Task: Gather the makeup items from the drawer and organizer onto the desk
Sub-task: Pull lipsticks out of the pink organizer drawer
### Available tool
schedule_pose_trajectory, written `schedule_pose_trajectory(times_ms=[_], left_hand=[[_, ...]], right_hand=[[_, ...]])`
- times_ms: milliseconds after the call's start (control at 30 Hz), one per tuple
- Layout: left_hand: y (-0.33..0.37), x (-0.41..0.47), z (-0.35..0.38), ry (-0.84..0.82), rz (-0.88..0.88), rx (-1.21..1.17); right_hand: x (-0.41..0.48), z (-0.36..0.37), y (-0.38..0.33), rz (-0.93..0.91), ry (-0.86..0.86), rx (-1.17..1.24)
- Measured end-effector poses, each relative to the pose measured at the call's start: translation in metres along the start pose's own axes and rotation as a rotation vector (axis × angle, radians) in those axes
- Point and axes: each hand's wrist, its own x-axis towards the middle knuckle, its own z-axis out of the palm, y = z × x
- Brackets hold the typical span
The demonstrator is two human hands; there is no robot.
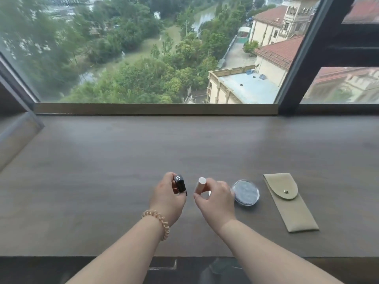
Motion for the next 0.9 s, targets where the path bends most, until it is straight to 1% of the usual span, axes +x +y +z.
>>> schedule_pose_trajectory(times_ms=[133, 233, 333, 533, 667, 800, 900], left_hand=[[0.0, 0.007, 0.027, 0.031, -0.057, 0.029], [-0.008, 0.012, 0.033, 0.054, -0.098, 0.057], [-0.019, 0.019, 0.038, 0.059, -0.135, 0.076], [-0.026, 0.031, 0.052, 0.005, -0.098, 0.11], [-0.029, 0.034, 0.066, -0.043, -0.071, 0.076], [-0.036, 0.034, 0.075, -0.027, -0.014, 0.111], [-0.039, 0.034, 0.079, -0.005, -0.007, 0.106]], right_hand=[[0.013, -0.001, 0.03, -0.048, -0.011, -0.079], [0.019, 0.009, 0.034, -0.092, -0.043, -0.103], [0.026, 0.024, 0.035, -0.091, -0.077, -0.13], [0.036, 0.04, 0.045, -0.092, 0.04, -0.258], [0.036, 0.038, 0.053, -0.097, 0.049, -0.273], [0.035, 0.04, 0.059, -0.115, 0.078, -0.291], [0.039, 0.04, 0.062, -0.132, 0.115, -0.297]])
